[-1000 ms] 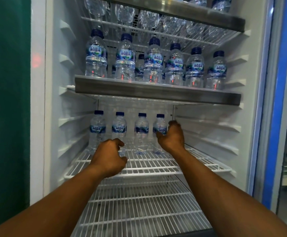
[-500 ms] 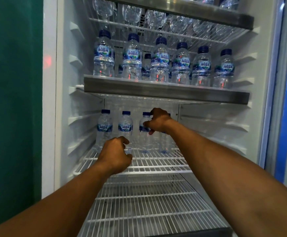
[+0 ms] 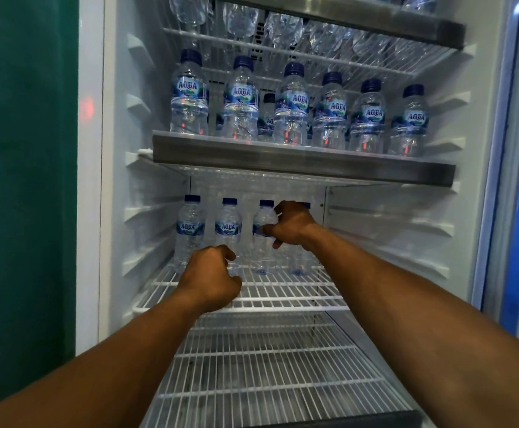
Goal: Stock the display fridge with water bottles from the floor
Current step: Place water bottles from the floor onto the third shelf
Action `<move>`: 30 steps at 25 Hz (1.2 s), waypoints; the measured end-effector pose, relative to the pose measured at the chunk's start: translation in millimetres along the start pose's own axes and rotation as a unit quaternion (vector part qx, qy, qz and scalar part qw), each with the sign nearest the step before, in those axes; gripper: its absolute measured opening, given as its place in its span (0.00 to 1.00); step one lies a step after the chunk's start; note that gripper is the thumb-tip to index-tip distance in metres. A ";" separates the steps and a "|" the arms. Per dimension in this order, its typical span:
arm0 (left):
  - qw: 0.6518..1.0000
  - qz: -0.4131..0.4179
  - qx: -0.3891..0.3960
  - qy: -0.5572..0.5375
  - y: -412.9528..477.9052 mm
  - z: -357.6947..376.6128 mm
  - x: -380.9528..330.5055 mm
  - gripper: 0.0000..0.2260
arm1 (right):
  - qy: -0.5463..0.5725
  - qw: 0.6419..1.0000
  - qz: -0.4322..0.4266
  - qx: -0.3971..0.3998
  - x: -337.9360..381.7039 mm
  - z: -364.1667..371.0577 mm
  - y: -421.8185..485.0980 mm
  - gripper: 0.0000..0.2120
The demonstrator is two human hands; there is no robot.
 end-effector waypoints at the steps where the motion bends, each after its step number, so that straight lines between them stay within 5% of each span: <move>1: 1.000 -0.001 -0.001 0.002 -0.1 0.3 -0.1 0.24 | 0.004 1.000 0.005 -0.024 -4.4 7.1 0.8 0.24; 6: 1.000 0.005 0.003 0.016 -1.1 0.6 -3.5 0.24 | -0.001 0.993 0.019 -0.114 -13.9 25.7 -0.4 0.28; 26: 0.999 0.044 -0.020 -0.008 -7.4 -4.2 -4.8 0.22 | -0.029 0.993 0.035 -0.109 -27.6 40.1 -30.3 0.22; 30: 0.981 0.115 -0.091 -0.129 -39.4 -27.6 -8.7 0.13 | 0.195 0.965 0.003 -0.176 9.6 28.0 -104.1 0.06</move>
Point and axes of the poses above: each hand's wrist, its own y-axis towards the middle knuckle, its own z-axis out of the palm, x = y × z, the point moved 1 cm from there along y, towards the middle knuckle, and after that the axes turned 9 degrees about -x, right-handed, at the moved point
